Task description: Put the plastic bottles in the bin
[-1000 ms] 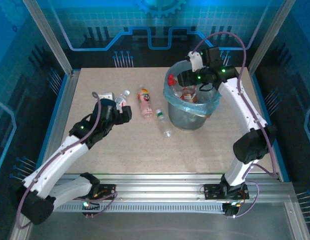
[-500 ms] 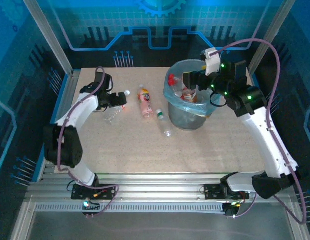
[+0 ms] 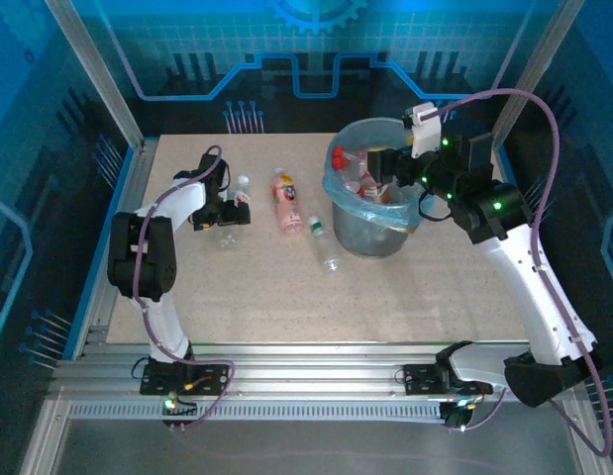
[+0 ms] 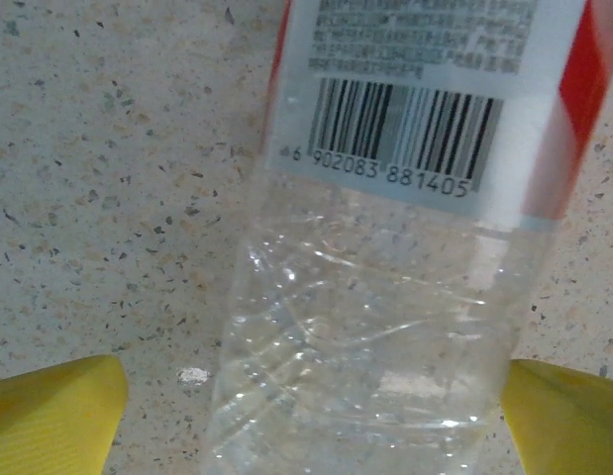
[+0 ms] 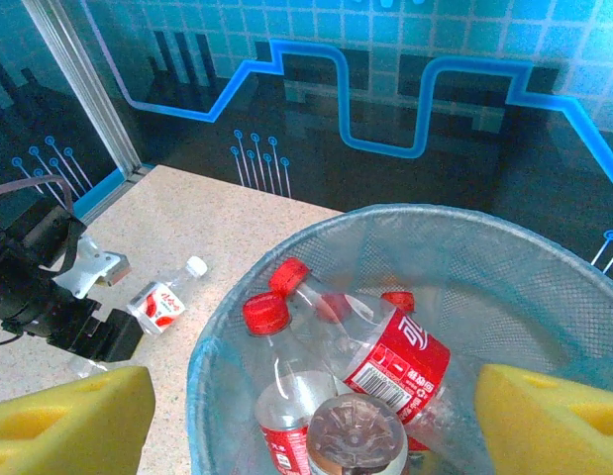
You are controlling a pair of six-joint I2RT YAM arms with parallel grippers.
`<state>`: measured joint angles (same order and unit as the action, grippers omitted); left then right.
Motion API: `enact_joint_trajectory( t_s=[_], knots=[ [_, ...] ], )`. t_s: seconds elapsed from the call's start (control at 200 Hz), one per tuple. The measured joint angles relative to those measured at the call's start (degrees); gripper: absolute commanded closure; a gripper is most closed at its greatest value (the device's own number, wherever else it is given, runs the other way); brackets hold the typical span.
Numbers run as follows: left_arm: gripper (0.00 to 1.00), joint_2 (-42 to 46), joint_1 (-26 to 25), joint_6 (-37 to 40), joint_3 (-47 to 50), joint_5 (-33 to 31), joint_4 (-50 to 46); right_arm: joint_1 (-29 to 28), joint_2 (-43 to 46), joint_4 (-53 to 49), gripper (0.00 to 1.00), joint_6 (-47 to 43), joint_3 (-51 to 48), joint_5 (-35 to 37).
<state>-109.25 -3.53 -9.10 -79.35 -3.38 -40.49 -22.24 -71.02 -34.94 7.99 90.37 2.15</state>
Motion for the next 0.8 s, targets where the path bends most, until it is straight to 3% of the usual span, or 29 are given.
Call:
enact_joint_trajectory(
  t_s=[0.155,0.46,0.665,0.8],
  knots=[
    [0.15,0.0,0.0,0.7,0.0,0.2,0.0,-0.6,0.0,0.0,0.15,0.0,-0.4,0.0],
    [0.16,-1.2,0.0,0.7,0.0,1.3,0.1,-1.4,-0.1,0.1,0.14,0.2,-0.4,0.0],
    [0.28,-2.6,0.0,0.7,0.1,2.6,0.0,-1.8,-0.1,0.1,0.15,0.2,-0.4,0.0],
    [0.3,-2.6,0.0,0.7,0.1,2.8,0.0,-1.9,-0.1,0.1,0.14,0.2,-0.4,0.0]
  ],
)
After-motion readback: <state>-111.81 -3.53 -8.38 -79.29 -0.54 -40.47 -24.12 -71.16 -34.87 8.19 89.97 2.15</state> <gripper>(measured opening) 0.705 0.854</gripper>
